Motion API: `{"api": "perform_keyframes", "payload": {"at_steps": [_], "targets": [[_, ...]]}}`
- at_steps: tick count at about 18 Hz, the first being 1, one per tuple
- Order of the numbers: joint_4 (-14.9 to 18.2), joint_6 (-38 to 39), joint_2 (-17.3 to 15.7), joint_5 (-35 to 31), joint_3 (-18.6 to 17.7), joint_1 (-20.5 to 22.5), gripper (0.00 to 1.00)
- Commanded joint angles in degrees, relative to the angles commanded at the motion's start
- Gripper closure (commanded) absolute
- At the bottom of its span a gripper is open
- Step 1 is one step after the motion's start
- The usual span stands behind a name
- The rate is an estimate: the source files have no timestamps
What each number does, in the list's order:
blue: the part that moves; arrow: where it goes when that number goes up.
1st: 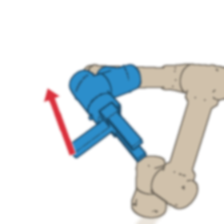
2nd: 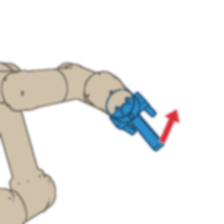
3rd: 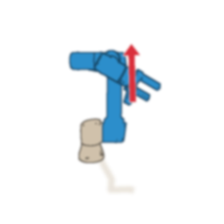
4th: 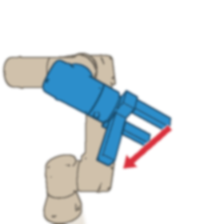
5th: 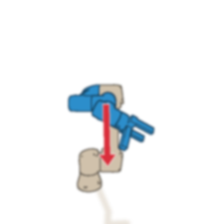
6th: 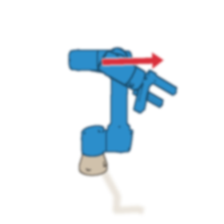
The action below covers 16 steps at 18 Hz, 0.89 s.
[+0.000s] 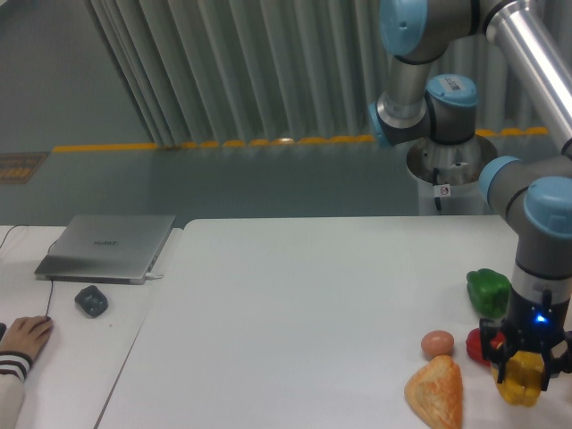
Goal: Place the yellow pepper on the table
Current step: 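Lower the gripper holding the yellow pepper beside the red pepper, then set the yellow pepper on the table and open the gripper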
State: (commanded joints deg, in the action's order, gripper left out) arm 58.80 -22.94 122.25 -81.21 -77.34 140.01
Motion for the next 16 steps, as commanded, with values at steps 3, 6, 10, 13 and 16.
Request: {"api": "perform_keyframes", "payload": {"at_steps": [3,6,10,13,16], "targets": [[-0.1,-0.2,0.4,0.0,-0.3,-0.1,0.60],[-0.1,-0.2,0.7,0.0,-0.2,-0.1,0.59],[-0.3,-0.1,1.1,-0.1,-0.3,-0.1,0.54],[-1.5,-0.1,1.1,-0.2,-0.7,-0.1,0.51],[-1.6,-0.1,1.1,-0.5,-0.7,-0.1,0.42]]}}
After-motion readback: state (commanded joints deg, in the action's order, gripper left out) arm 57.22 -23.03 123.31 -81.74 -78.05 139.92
